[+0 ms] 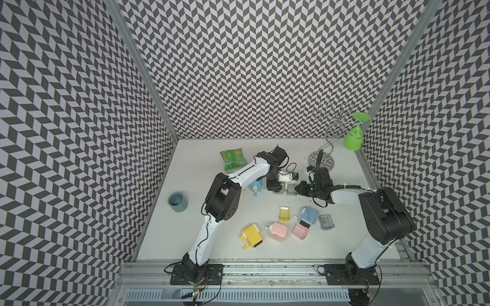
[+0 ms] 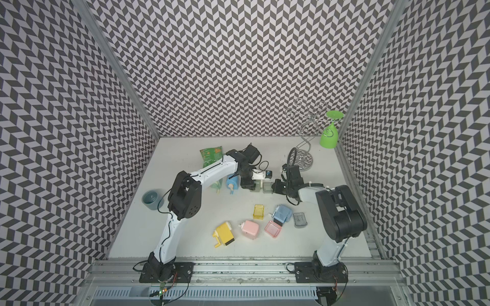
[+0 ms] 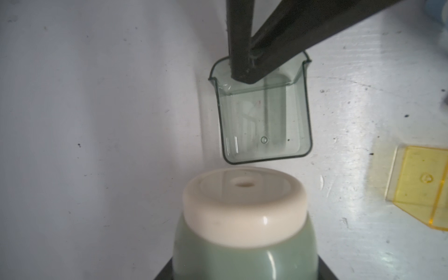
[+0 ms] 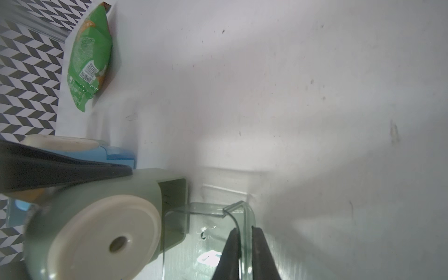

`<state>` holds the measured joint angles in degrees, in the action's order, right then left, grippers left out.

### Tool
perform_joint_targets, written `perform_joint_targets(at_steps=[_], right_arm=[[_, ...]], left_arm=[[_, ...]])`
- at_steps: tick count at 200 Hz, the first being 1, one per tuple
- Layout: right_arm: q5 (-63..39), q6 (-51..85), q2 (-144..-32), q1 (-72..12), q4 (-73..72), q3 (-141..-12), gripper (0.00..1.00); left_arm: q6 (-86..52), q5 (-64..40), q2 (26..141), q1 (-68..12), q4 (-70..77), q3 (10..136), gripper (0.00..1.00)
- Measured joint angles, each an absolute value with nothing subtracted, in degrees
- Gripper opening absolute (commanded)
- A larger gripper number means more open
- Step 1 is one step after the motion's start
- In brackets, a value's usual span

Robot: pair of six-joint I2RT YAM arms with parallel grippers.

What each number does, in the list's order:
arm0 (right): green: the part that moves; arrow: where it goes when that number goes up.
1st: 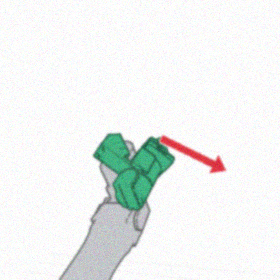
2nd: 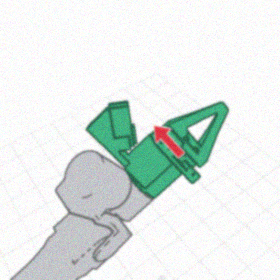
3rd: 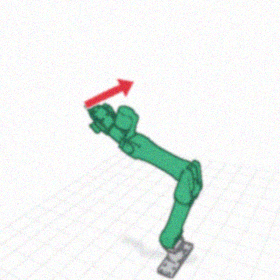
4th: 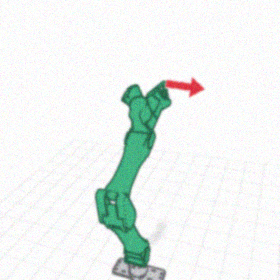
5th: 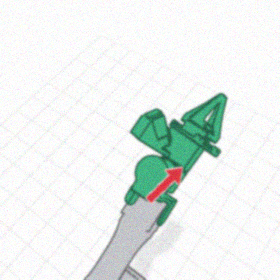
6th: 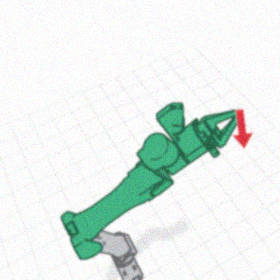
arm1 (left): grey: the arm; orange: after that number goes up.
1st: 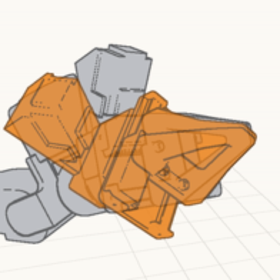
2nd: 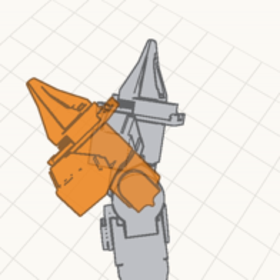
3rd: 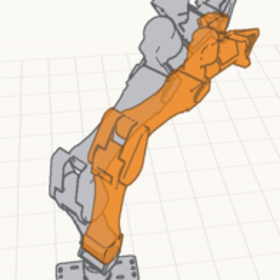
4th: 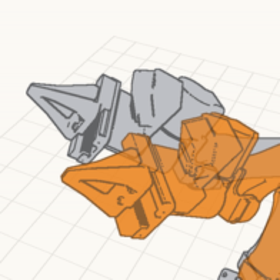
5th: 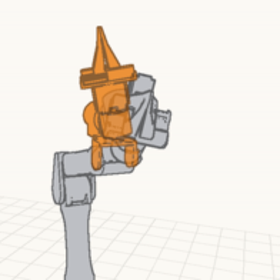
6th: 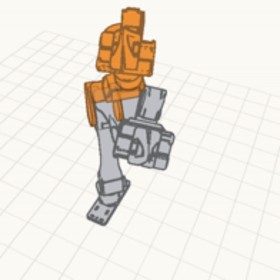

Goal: Put the tray back into the pencil sharpener
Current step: Close the container of the pencil sharpener.

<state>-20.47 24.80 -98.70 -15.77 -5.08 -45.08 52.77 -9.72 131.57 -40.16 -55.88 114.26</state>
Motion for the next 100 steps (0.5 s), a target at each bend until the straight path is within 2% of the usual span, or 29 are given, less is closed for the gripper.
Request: perform_joint_targets(at_steps=[42, 100], right_arm=[[-20.7, 25.3, -98.7, -16.1, -5.2, -45.3, 0.13], [-21.0, 29.5, -98.7, -16.1, -5.1, -45.5, 0.19]], left_arm=[[51.8, -9.6, 131.6, -40.3, -55.8, 114.3, 0.57], [51.3, -9.6, 131.6, -40.3, -55.8, 114.3, 0.56]])
